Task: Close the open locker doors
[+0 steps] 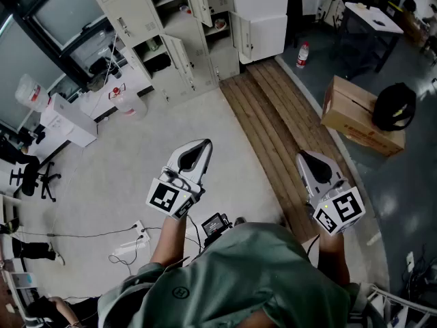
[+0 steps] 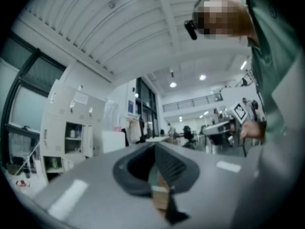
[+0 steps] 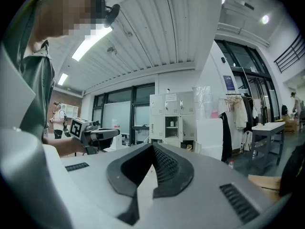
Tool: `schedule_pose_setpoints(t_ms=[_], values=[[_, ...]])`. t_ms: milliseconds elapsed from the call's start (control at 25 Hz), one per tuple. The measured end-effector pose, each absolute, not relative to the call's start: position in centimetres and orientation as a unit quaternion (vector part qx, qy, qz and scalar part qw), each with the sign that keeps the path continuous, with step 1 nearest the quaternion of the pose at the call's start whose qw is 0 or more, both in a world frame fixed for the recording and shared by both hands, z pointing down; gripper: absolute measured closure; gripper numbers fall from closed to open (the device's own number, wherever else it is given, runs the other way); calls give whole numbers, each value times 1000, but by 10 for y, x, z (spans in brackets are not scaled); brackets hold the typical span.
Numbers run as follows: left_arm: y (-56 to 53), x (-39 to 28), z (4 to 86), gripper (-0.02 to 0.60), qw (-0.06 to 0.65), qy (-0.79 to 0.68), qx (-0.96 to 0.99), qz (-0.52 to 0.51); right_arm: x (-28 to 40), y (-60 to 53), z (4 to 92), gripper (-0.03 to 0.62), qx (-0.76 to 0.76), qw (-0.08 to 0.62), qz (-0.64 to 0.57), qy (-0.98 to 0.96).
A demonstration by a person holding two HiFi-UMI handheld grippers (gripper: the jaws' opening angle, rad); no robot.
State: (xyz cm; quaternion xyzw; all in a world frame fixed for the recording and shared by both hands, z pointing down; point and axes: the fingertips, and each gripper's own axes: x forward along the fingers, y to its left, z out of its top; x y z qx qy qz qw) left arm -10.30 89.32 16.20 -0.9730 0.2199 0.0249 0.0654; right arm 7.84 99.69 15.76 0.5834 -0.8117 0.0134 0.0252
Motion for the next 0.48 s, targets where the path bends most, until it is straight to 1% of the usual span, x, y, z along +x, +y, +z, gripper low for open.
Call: schedule_pose_setpoints(t_ms=[120,280,480], values=[[888,-100,159,581,59,218,-974,28,73,990,161,589,578,31,25,-815],[882,-96,154,581,73,210,-975,28,71,980,166,589,575,35,34,-817],[866,-112,160,581,72,217,-973,24,63,964,170,589,575,40,33,-816]])
